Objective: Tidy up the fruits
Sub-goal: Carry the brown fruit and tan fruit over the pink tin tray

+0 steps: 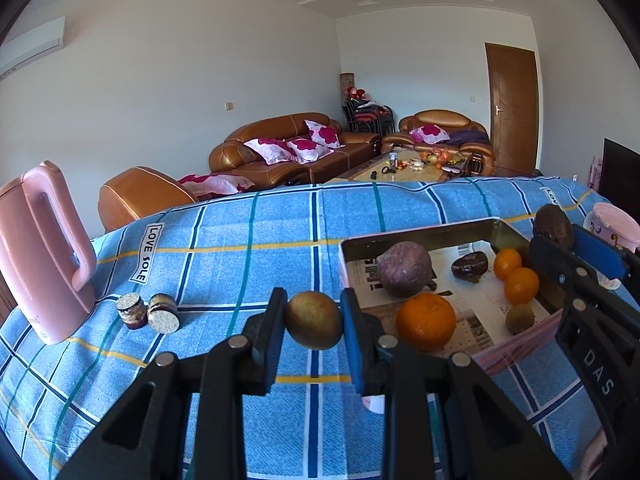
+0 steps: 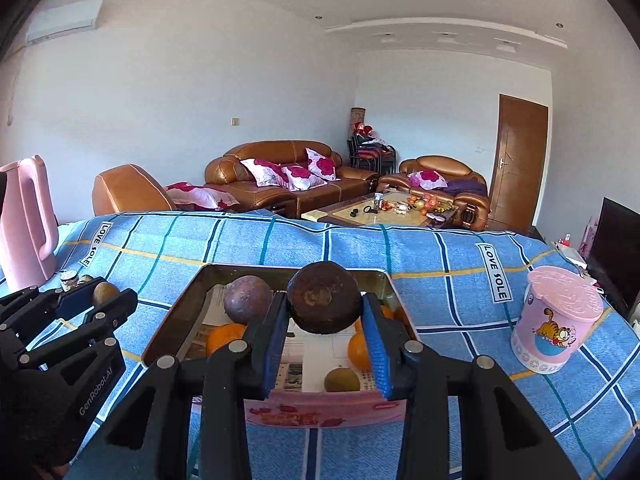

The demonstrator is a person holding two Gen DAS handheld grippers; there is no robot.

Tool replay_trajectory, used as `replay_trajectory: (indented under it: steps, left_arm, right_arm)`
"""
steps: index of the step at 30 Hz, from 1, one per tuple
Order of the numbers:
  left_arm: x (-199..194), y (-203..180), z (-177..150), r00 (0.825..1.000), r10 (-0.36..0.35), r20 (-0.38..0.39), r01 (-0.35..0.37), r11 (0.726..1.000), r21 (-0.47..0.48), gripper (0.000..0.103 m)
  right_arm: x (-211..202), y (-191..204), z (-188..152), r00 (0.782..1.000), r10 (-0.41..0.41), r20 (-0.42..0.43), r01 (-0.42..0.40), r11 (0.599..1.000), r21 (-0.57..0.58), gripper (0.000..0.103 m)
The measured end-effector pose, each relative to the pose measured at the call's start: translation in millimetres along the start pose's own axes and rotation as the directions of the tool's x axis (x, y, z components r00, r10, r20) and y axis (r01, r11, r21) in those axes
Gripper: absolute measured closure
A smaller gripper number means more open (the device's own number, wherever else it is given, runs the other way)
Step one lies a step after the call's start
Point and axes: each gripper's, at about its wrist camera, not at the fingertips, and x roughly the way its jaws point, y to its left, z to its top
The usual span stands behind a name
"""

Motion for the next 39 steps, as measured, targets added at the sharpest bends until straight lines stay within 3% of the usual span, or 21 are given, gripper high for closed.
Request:
replay_trajectory:
  steps: [26,39]
  left_arm:
    - [12,-64,17,0.993,-0.119,-0.003,0.119,0.991,0.056,0.074]
    - [37,-68,30,0.987,-0.156,-0.033,0.156,0.988,-0.007,0.074]
  right_arm:
    - [20,-67,8,0.990,-0.141,-0.014,0.142,0.989,0.048,0.064]
    - [34,-70,12,0.983,-0.185,-0.023,0.185,0.981,0.052,0.063]
